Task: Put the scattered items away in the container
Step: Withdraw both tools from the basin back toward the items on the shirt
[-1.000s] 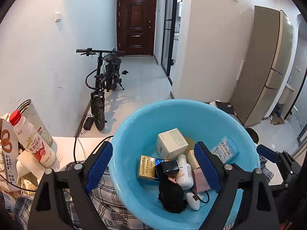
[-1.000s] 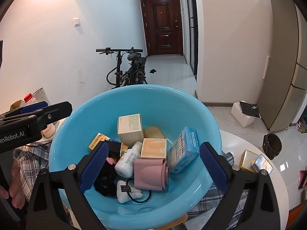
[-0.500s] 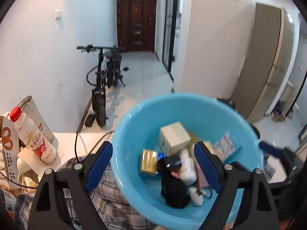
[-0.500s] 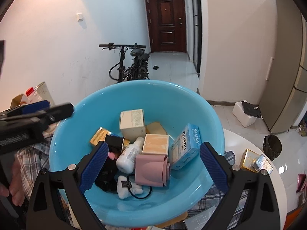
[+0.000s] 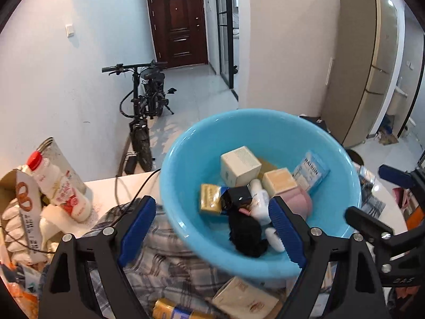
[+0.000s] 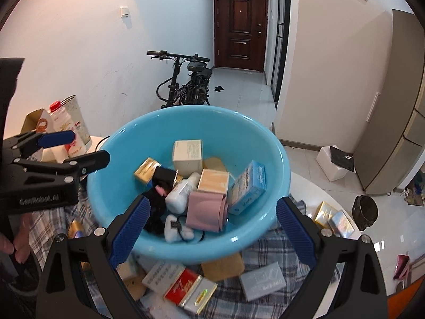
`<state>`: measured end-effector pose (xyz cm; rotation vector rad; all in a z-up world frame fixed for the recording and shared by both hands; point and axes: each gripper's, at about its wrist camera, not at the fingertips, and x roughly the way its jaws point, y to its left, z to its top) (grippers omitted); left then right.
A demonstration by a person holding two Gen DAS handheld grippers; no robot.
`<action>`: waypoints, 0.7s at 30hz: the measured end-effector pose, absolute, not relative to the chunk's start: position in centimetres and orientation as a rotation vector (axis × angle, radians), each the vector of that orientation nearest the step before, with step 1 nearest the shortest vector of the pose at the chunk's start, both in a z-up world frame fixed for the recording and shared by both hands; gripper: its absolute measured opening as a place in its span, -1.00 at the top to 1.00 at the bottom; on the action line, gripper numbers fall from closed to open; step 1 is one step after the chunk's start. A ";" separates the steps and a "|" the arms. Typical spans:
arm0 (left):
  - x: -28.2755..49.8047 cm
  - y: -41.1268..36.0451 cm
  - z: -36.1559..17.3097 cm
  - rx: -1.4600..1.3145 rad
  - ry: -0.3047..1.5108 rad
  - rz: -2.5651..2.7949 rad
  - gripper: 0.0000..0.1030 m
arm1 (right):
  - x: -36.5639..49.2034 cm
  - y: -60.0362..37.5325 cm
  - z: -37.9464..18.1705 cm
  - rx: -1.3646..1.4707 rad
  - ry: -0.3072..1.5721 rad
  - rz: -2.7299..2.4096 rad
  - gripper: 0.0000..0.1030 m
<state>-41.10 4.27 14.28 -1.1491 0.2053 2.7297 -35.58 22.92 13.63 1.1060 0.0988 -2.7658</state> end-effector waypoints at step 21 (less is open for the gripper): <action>-29.2 1.8 4.8 -1.364 0.308 2.557 -0.72 | -25.5 23.4 9.5 1.175 0.057 -2.630 -0.85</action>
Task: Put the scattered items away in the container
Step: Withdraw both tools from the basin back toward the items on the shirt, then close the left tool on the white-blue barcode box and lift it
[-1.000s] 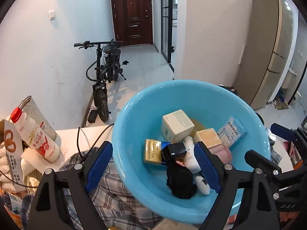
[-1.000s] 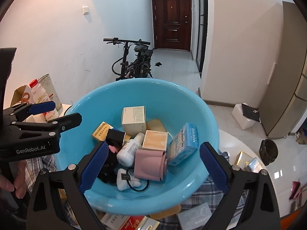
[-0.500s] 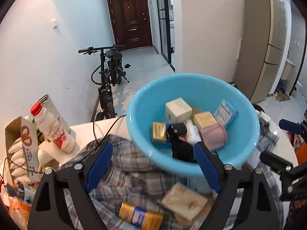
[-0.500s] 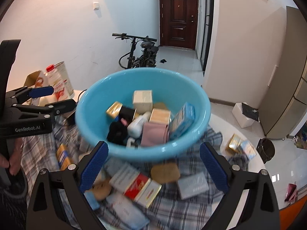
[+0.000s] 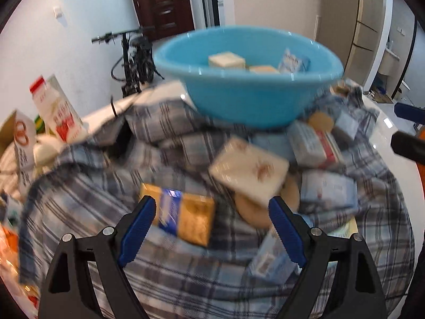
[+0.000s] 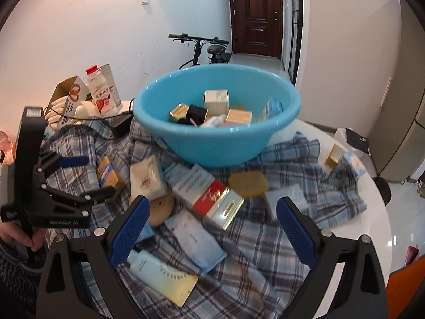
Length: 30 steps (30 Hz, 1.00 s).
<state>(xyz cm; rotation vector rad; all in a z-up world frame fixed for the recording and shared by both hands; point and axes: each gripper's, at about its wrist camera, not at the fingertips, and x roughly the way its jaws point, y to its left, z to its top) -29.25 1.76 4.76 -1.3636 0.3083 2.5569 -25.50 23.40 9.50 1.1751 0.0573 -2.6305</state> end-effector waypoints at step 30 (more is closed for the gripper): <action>-24.1 6.2 0.9 -1.292 0.339 2.473 -0.46 | -24.3 25.2 4.4 1.320 -0.055 -2.608 -0.85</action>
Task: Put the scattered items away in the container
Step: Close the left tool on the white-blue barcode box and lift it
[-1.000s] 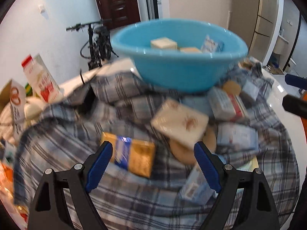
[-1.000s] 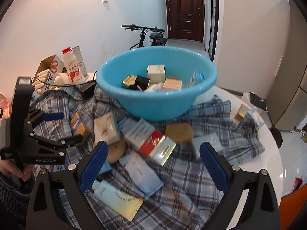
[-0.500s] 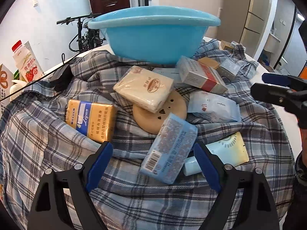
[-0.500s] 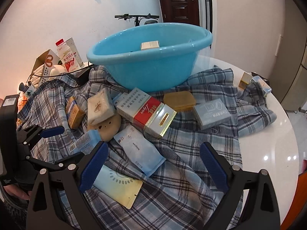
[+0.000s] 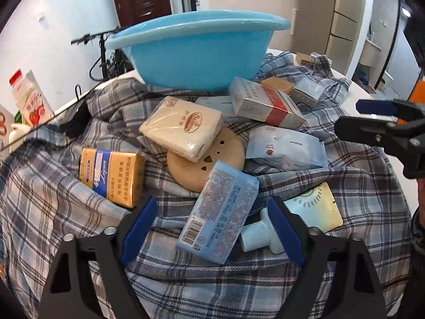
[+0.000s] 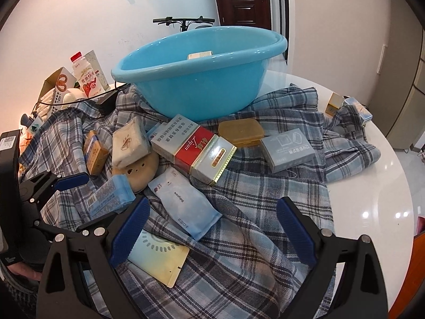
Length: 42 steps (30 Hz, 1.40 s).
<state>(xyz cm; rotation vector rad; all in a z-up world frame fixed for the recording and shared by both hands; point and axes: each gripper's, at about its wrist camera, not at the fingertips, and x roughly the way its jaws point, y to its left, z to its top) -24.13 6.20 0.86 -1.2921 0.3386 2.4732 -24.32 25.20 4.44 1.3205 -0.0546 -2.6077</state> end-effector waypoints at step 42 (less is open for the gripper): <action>-23.9 4.3 3.2 -1.278 0.257 2.469 0.18 | -23.6 25.8 4.3 1.321 -0.047 -2.610 -0.85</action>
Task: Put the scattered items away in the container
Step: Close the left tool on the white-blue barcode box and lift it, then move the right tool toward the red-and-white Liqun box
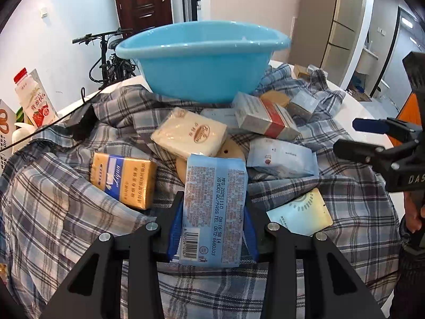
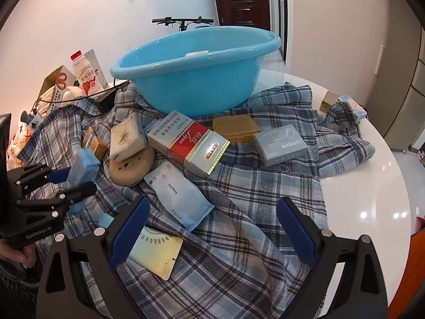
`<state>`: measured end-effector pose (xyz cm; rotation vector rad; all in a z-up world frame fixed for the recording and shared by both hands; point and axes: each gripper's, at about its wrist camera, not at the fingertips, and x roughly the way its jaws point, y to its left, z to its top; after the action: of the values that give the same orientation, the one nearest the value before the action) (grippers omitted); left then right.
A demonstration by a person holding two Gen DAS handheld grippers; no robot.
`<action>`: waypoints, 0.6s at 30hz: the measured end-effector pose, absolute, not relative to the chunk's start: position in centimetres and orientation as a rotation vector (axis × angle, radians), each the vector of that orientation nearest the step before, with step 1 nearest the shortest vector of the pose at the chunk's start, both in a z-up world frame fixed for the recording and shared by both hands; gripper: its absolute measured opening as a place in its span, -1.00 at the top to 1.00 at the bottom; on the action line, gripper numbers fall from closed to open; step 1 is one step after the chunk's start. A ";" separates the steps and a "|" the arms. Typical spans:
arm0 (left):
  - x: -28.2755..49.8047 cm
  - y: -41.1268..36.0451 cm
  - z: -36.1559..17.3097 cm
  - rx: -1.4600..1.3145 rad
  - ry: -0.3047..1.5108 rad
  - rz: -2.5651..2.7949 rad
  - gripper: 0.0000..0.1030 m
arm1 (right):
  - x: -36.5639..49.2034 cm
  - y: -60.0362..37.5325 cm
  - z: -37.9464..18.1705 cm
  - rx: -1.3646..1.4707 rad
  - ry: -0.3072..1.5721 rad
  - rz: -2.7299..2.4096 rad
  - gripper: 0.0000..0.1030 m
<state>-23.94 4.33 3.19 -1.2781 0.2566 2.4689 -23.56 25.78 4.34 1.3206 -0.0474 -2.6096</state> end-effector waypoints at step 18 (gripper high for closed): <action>-24.4 3.6 2.2 -1.300 0.212 2.474 0.19 | -26.3 23.3 5.8 1.237 -0.003 -2.515 -0.85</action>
<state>-24.35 3.59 2.18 -1.3003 0.2124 2.4740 -26.26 23.28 5.78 1.2374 -0.0026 -2.5151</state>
